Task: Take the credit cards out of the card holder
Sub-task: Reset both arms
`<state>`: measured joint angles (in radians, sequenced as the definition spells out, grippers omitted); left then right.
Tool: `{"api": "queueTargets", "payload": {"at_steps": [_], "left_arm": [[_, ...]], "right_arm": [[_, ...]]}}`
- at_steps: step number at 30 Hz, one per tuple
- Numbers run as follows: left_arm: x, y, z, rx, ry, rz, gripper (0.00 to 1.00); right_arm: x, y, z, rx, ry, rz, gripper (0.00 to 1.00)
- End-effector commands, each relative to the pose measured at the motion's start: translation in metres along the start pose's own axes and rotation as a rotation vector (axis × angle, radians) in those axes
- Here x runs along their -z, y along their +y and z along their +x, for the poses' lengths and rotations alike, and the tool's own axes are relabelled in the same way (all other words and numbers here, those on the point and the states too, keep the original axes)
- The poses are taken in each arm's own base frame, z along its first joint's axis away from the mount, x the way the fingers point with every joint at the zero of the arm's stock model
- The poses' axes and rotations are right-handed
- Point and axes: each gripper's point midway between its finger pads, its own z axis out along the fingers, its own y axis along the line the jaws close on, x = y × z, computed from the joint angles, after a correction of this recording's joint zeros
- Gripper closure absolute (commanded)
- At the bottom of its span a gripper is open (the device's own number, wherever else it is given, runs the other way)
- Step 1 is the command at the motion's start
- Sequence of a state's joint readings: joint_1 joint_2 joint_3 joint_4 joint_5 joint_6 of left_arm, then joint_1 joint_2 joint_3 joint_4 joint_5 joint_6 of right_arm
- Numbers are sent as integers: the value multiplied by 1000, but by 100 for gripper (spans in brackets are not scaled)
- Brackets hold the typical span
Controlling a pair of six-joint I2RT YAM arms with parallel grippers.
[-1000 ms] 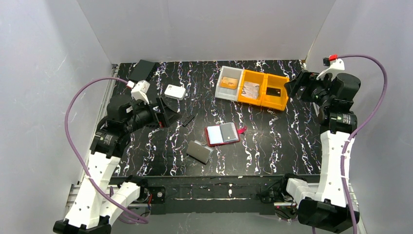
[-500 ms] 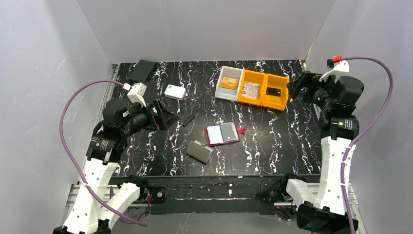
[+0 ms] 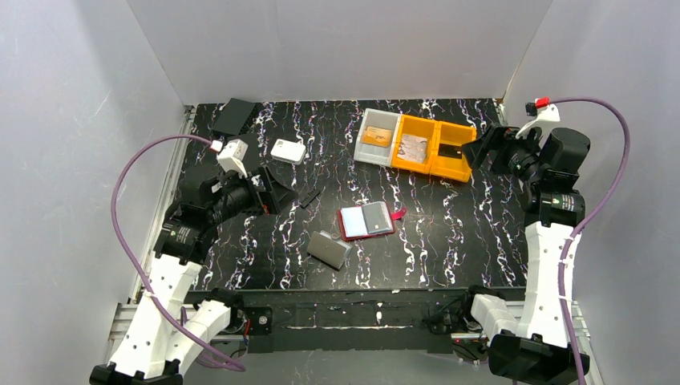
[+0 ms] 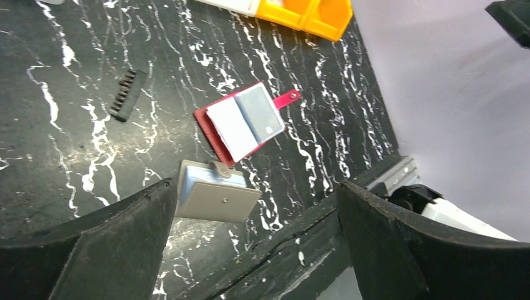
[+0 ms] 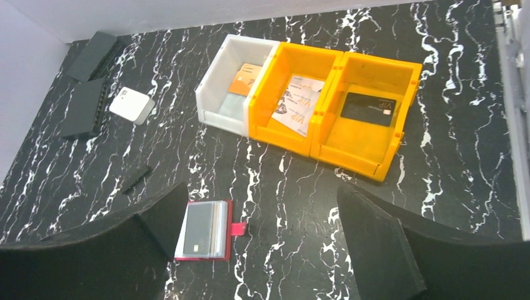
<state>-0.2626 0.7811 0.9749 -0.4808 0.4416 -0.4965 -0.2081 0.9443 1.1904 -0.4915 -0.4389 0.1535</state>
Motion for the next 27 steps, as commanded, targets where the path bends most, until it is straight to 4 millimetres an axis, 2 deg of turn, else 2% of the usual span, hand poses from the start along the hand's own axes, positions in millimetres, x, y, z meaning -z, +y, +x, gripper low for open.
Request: {"api": "queueTargets", "payload": {"at_steps": [1,8,18,27], "left_arm": [[0,24,3,-55,-13,-99,2],[0,40,10,-82,-9,-158,2],[-2,34,5,-74,-24,-133,2],[4,31,2,-83,-38,-134,2]], "right_arm": [[-3,7,-6,48,-31,-61,2],[-4,3,-4,50,-20,-46,2],[-1,3,-2,57,-16,-45,2],[5,6,-6,119,-20,-60,2]]}}
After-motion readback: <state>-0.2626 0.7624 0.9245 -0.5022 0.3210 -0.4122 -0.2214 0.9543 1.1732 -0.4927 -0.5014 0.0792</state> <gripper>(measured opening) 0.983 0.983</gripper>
